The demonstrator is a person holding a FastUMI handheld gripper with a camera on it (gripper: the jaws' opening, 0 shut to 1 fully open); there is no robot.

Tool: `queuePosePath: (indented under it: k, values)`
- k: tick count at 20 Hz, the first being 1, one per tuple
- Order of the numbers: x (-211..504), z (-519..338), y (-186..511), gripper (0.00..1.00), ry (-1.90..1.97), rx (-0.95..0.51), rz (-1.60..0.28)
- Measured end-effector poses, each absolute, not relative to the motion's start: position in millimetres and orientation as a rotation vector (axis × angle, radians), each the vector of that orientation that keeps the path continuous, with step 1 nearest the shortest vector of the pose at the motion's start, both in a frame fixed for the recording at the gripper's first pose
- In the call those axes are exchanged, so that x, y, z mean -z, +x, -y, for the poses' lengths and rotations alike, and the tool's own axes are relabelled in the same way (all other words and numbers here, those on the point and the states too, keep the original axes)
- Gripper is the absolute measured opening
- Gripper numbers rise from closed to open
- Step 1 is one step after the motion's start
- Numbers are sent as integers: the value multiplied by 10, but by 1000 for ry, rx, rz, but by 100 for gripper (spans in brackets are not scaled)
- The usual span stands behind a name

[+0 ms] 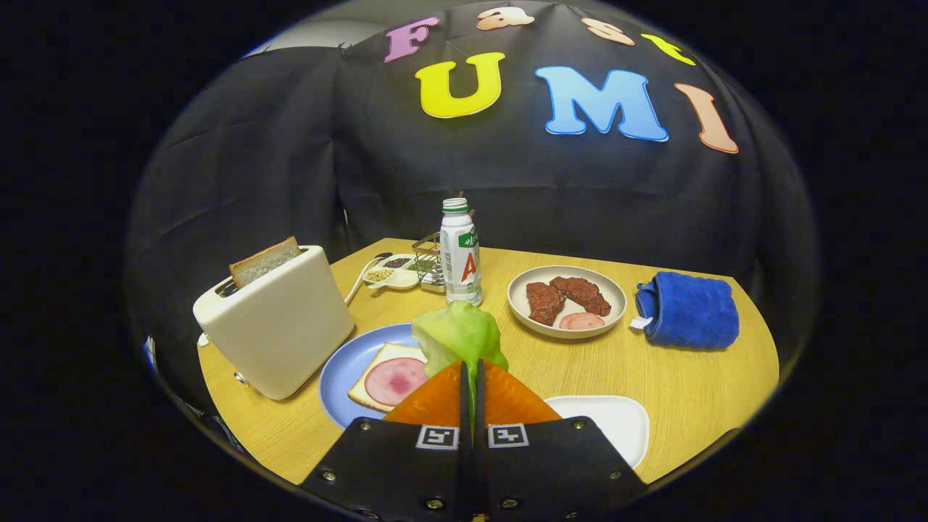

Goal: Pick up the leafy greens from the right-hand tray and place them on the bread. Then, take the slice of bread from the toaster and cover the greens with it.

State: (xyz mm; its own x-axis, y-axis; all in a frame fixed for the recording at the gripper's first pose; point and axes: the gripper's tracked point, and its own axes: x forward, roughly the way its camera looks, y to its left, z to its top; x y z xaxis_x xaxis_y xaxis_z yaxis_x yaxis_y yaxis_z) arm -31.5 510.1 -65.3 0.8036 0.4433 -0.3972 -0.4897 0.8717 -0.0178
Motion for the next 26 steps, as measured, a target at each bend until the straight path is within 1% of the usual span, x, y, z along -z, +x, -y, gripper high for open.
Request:
queuePosePath:
  k: [4, 7, 11, 12, 15, 16, 17, 19, 20, 21, 22, 23, 26]
  values:
    - [724, -5329, -190, 1, -203, -495, -382]
    - [905, -5553, -151, 1, -242, -518, -414]
    - [1218, -5892, -295, 2, -185, -615, -530]
    - [1241, -5928, -322, 3, -176, -626, -540]
    - [1269, -5993, -311, 12, -180, -638, -541]
    - [1264, -6006, -306, 12, -179, -638, -543]
    - [1285, -6010, -305, 14, -176, -642, -548]
    - [1249, -6014, -283, 14, -139, -654, -562]
    - [1199, -6011, -265, 16, -113, -653, -565]
    - [1173, -5991, -243, 20, -96, -650, -567]
    - [1146, -5983, -233, 20, -86, -655, -567]
    - [1141, -5971, -225, 23, -87, -653, -567]
    - [1118, -5945, -239, 23, -84, -648, -571]
